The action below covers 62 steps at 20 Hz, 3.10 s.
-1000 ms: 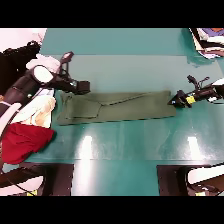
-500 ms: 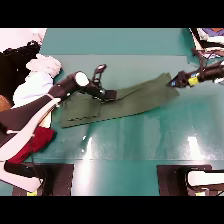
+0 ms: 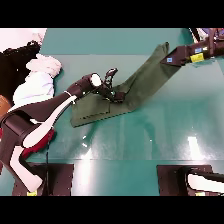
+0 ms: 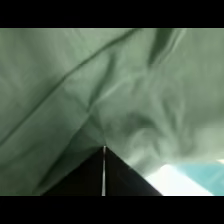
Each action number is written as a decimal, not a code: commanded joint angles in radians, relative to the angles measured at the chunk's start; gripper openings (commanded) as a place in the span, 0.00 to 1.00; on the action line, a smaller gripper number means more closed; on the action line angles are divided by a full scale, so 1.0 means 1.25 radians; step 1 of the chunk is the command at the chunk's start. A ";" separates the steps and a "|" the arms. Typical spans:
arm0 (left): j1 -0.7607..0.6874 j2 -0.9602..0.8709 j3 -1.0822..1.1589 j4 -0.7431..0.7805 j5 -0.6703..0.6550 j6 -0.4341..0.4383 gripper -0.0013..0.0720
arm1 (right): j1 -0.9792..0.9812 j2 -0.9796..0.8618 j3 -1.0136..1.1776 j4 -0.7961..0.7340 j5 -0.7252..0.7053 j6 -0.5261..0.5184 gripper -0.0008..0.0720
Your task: Fold the shirts.
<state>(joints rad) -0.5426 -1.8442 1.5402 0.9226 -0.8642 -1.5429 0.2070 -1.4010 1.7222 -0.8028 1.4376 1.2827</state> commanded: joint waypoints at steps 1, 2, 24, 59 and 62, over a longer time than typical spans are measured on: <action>0.017 -0.003 0.039 0.003 -0.014 -0.002 0.08 | 0.092 -0.014 0.041 0.000 -0.022 0.009 0.03; 0.038 0.004 0.060 0.013 -0.045 -0.002 0.08 | 0.118 -0.022 0.042 0.000 -0.034 0.009 0.03; 0.459 0.426 0.104 0.187 -0.278 0.027 0.08 | 0.318 -0.215 -0.056 -0.097 -0.155 -0.030 0.51; 0.260 0.420 0.100 0.178 -0.200 0.040 0.08 | -0.214 -0.067 -0.261 -0.140 -0.268 0.058 0.03; 0.237 0.420 0.100 0.178 -0.188 0.039 0.08 | -0.446 0.043 -0.363 -0.141 -0.320 0.073 0.03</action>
<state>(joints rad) -0.2173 -1.3190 1.6653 1.1450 -1.1145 -1.4921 -0.1158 -1.4746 1.3823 -0.9539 1.0992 1.3548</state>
